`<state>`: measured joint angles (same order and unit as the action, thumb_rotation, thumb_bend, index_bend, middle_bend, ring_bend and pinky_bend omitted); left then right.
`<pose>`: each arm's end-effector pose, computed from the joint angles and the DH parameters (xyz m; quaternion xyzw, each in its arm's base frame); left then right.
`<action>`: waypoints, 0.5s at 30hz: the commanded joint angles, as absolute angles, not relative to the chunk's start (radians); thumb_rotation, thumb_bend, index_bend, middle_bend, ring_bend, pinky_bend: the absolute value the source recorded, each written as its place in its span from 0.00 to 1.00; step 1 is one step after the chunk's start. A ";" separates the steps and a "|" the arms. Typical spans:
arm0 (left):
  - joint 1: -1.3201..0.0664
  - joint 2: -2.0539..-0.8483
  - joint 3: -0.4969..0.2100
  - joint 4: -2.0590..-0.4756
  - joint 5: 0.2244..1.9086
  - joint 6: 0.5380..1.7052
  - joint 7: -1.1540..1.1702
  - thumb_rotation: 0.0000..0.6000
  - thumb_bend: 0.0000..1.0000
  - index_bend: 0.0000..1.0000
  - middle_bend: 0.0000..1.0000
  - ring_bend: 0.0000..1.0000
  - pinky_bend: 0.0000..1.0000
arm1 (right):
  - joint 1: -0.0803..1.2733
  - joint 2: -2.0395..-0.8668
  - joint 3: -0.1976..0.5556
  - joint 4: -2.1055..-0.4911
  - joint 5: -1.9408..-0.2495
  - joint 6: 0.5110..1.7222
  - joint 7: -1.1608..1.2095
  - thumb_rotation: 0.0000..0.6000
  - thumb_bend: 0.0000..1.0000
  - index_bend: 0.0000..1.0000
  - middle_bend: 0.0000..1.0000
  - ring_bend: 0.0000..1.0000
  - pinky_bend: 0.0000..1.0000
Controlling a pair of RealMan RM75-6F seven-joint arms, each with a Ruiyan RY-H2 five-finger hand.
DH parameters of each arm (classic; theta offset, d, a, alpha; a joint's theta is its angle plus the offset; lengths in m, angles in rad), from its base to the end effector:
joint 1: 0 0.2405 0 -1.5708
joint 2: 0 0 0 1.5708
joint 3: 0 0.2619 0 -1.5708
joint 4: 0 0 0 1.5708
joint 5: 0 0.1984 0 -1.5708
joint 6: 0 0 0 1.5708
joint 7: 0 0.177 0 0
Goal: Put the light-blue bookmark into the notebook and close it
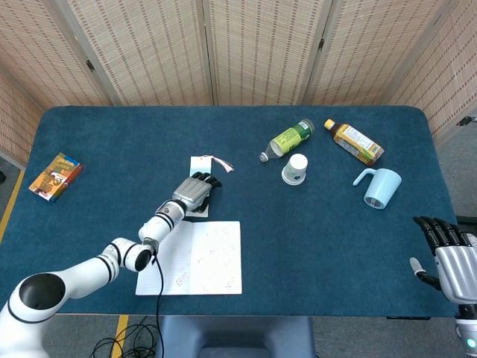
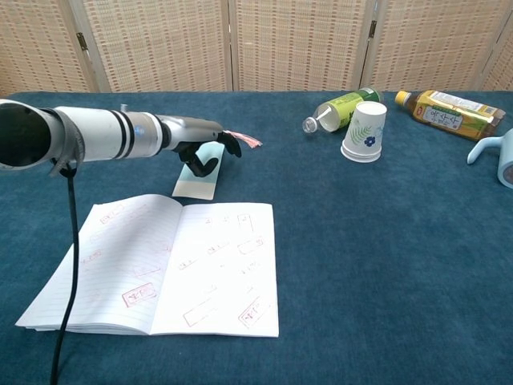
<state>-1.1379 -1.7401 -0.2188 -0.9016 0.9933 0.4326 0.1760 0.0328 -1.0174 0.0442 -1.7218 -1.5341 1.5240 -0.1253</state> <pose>-0.0912 0.4747 -0.0800 -0.8129 -0.3722 -0.2597 0.3651 -0.2993 -0.1955 0.1973 0.6108 -0.3500 0.3556 0.6148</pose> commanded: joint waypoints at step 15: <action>-1.166 -1.777 -0.163 -0.811 0.875 0.435 0.281 0.89 0.74 0.17 0.16 0.04 0.09 | 0.034 -1.024 0.048 -1.714 -1.520 1.516 -0.122 1.00 0.24 0.14 0.18 0.14 0.20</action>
